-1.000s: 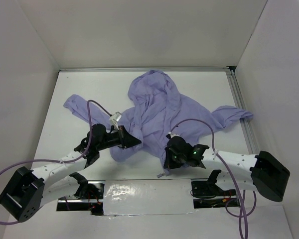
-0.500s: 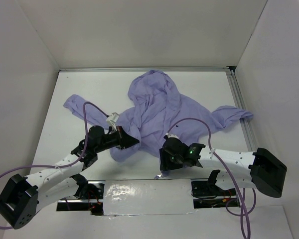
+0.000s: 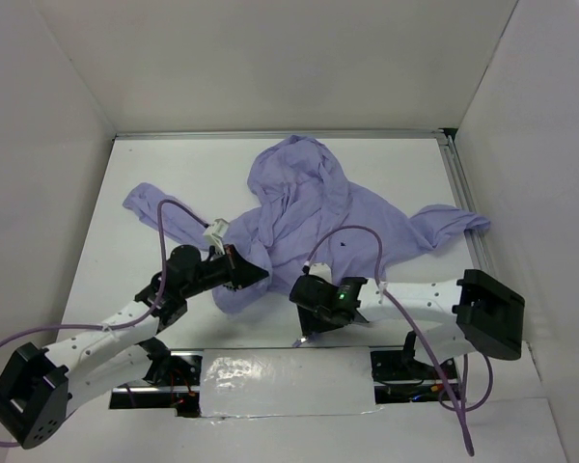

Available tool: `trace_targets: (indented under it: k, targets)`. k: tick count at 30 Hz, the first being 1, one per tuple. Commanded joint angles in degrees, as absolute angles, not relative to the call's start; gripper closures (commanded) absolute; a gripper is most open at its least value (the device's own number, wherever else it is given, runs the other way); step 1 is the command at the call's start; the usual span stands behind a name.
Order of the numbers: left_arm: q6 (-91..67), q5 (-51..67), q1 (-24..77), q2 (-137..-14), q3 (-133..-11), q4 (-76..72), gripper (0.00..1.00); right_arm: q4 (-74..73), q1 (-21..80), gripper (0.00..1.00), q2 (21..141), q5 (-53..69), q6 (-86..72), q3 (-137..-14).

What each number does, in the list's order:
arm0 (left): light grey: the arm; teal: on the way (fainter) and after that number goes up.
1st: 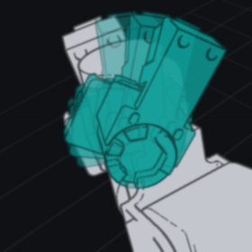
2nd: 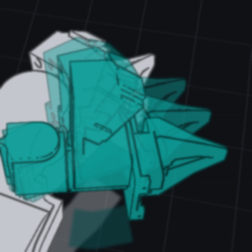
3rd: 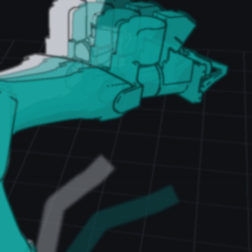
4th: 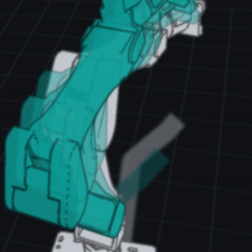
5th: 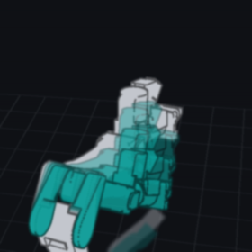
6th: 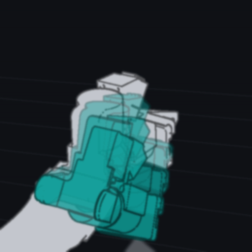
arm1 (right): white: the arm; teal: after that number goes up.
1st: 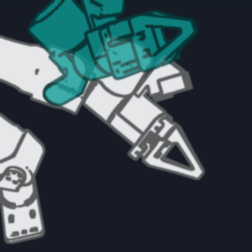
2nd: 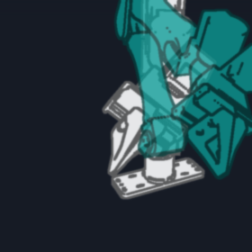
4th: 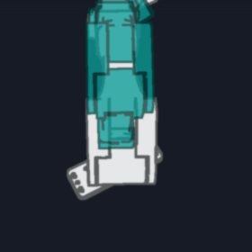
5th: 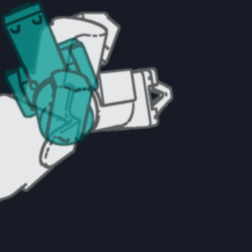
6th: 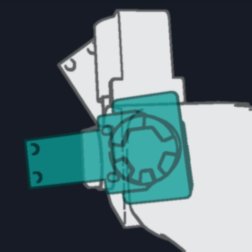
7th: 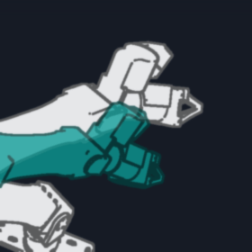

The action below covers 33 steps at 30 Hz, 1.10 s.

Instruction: Zip up the jacket

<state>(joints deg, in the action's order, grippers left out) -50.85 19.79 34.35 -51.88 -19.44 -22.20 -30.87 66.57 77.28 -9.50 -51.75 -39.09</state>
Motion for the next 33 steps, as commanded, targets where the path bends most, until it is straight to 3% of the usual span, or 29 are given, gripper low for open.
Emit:
trace_targets:
  k: [1, 9, 17, 18, 19, 22, 23, 25, 28, 33]
  targets:
    - [-49.13, 18.81, 34.80, -50.10, -19.34, -22.59, 1.00, -33.31, 68.46, 0.39, 79.01, -13.71, -53.26, -42.97]
    - [-48.96, 17.93, 34.98, -47.64, -18.54, -21.62, 1.00, -37.00, 70.05, 0.55, 86.04, -15.56, -56.16, -45.35]
    - [-48.69, 16.44, 35.07, -46.32, -18.72, -19.60, 1.00, -38.41, 71.28, 0.60, 92.28, -15.73, -56.16, -48.43]
    - [-48.69, 16.09, 35.16, -45.97, -18.63, -19.43, 1.00, -38.67, 71.37, 0.72, 92.89, -15.82, -56.60, -48.34]
    - [-48.69, 16.00, 35.16, -45.97, -18.63, -19.34, 1.00, -38.67, 71.37, 0.72, 92.99, -15.91, -56.60, -48.17]
    - [-48.34, 15.82, 35.16, -45.88, -18.81, -19.16, 1.00, -36.31, 71.37, 0.99, 91.68, -17.05, -56.34, -47.37]
    - [-48.34, 15.91, 35.16, -46.05, -19.16, -19.16, 1.00, -35.17, 71.19, 1.00, 90.54, -17.75, -55.82, -47.11]
    - [-48.16, 16.08, 35.16, -46.23, -19.68, -19.16, 1.00, -31.75, 70.23, 1.00, 85.62, -19.68, -53.19, -45.97]
    - [-47.64, 16.43, 35.24, -46.23, -21.61, -19.16, 1.00, -14.06, 64.97, 1.00, 75.09, -16.98, -47.75, -40.62]
    - [-45.97, 17.31, 35.33, -45.18, -24.35, -19.42, 1.00, 15.33, 51.27, 1.00, 56.73, -2.84, -41.06, -27.26]
